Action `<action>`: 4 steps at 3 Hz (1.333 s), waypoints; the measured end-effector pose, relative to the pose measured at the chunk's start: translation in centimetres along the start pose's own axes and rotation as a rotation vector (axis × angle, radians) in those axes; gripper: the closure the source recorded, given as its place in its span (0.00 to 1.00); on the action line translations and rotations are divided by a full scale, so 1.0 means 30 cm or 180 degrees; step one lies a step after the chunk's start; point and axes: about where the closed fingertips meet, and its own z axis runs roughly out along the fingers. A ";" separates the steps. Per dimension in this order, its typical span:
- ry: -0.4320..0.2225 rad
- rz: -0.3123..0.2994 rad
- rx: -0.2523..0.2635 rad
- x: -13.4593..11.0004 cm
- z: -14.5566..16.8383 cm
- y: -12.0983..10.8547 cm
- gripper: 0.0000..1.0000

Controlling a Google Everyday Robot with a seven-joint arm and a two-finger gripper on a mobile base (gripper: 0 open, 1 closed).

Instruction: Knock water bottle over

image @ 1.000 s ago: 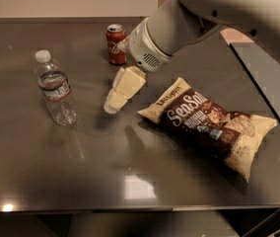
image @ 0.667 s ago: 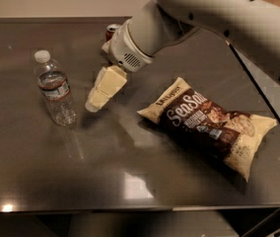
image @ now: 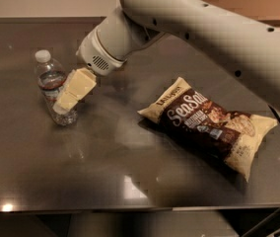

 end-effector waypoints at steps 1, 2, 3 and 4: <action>-0.0049 -0.0005 -0.0096 -0.038 0.051 0.038 0.00; -0.0117 -0.0008 -0.0153 -0.080 0.083 0.062 0.18; -0.0181 0.0011 -0.0173 -0.100 0.086 0.053 0.41; -0.0137 -0.0031 -0.0153 -0.122 0.045 0.029 0.65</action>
Offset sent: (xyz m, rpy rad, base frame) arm -0.0206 0.0504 0.0021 0.0616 0.0420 0.0498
